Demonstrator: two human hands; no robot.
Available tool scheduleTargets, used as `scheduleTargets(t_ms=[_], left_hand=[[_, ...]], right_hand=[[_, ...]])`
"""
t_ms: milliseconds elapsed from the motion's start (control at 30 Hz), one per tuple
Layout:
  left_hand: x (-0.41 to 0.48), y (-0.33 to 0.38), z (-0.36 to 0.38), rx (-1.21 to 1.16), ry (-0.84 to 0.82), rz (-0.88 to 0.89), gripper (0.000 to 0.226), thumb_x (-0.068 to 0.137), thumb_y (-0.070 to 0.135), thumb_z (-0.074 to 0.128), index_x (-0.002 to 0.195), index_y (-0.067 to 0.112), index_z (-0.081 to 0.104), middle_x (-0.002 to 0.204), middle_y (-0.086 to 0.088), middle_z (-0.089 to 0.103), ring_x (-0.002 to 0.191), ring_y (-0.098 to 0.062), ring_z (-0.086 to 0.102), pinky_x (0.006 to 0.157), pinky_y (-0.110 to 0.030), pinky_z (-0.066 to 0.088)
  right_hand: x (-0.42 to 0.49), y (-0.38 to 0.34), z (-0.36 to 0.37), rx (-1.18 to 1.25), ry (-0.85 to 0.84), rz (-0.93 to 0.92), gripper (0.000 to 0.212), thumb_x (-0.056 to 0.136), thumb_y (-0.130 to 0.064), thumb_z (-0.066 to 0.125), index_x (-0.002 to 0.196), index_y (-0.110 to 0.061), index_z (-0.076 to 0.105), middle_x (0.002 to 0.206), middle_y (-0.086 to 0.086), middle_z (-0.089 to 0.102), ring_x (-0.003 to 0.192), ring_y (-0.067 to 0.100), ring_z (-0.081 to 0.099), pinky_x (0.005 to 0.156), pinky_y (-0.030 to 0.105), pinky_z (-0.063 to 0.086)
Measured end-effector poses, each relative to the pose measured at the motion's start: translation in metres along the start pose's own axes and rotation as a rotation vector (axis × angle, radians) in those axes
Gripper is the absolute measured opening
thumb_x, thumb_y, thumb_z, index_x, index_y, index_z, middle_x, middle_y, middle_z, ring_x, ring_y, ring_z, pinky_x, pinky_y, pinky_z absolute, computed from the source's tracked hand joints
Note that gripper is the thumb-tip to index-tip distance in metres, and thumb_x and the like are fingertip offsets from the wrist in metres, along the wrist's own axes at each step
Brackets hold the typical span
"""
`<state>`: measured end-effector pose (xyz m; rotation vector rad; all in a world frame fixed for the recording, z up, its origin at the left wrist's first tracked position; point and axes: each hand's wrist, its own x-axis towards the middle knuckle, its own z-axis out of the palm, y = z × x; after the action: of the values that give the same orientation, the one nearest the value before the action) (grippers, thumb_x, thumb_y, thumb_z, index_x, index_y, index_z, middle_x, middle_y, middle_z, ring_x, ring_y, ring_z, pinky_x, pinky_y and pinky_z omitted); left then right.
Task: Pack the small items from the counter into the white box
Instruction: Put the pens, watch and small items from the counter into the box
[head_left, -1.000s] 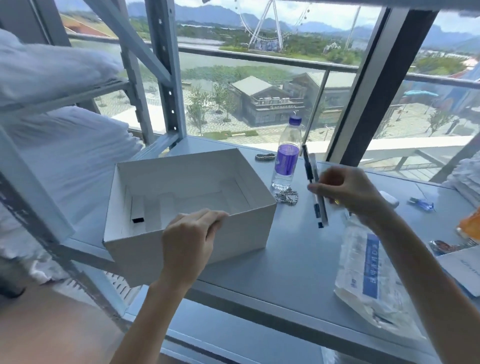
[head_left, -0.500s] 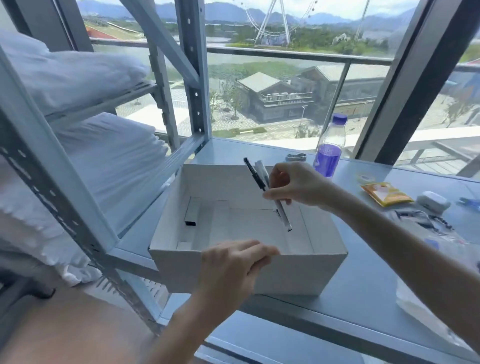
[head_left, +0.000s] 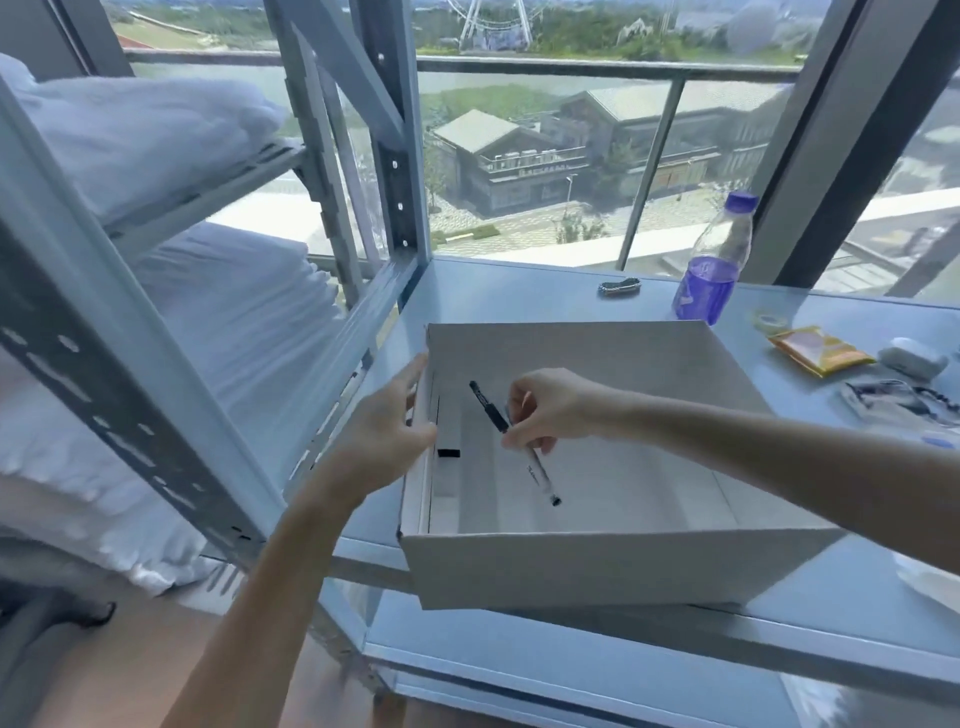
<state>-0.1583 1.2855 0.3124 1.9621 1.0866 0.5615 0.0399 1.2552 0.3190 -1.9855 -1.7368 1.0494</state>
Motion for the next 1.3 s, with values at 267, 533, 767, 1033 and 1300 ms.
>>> scheduleTargets(t_ms=[267, 533, 767, 1033, 1300], left_hand=[[0.015, -0.024, -0.001, 0.017, -0.049, 0.019, 0.075, 0.089, -0.002, 0.039, 0.148, 0.033, 0.011, 0.093, 0.01, 0.023, 0.081, -0.008, 0.031, 0.063, -0.018, 0.027], [0.021, -0.025, 0.0, -0.04, -0.053, 0.04, 0.075, 0.089, -0.003, 0.037, 0.146, 0.04, 0.012, 0.105, 0.003, 0.027, 0.077, -0.016, 0.04, 0.068, -0.031, 0.037], [0.017, -0.016, 0.0, -0.017, 0.004, 0.018, 0.072, 0.091, -0.005, 0.038, 0.146, 0.036, 0.016, 0.063, 0.0, 0.017, 0.048, -0.01, 0.022, 0.044, -0.021, 0.026], [0.015, -0.012, 0.0, 0.01, 0.017, 0.024, 0.072, 0.091, -0.004, 0.039, 0.147, 0.035, 0.017, 0.059, 0.003, 0.017, 0.042, -0.008, 0.023, 0.041, -0.015, 0.025], [0.024, -0.024, -0.001, -0.052, -0.036, 0.055, 0.075, 0.09, -0.004, 0.038, 0.147, 0.039, 0.014, 0.099, 0.006, 0.03, 0.079, -0.008, 0.036, 0.064, -0.018, 0.033]], right_hand=[[0.011, 0.001, 0.038, 0.274, -0.08, 0.149, 0.018, 0.078, -0.004, 0.069, 0.079, -0.007, 0.051, 0.067, 0.007, 0.062, 0.049, 0.009, 0.059, 0.054, 0.018, 0.054], [0.015, 0.0, 0.032, 0.221, -0.13, 0.134, 0.007, 0.085, -0.006, 0.063, 0.082, -0.005, 0.057, 0.08, 0.015, 0.069, 0.059, 0.015, 0.067, 0.063, 0.022, 0.058], [0.042, 0.007, 0.027, -0.438, 0.035, -0.024, 0.027, 0.082, -0.016, 0.059, 0.108, -0.015, 0.063, 0.113, 0.0, 0.064, 0.102, 0.019, 0.058, 0.083, 0.027, 0.048], [0.05, 0.005, 0.043, -0.448, -0.039, 0.038, 0.024, 0.08, -0.019, 0.058, 0.099, -0.005, 0.066, 0.074, 0.011, 0.069, 0.059, 0.019, 0.054, 0.061, 0.027, 0.05], [0.045, 0.004, 0.038, -0.335, -0.08, 0.041, 0.038, 0.083, -0.019, 0.062, 0.113, 0.004, 0.059, 0.06, 0.002, 0.056, 0.055, 0.017, 0.049, 0.052, 0.022, 0.038]])
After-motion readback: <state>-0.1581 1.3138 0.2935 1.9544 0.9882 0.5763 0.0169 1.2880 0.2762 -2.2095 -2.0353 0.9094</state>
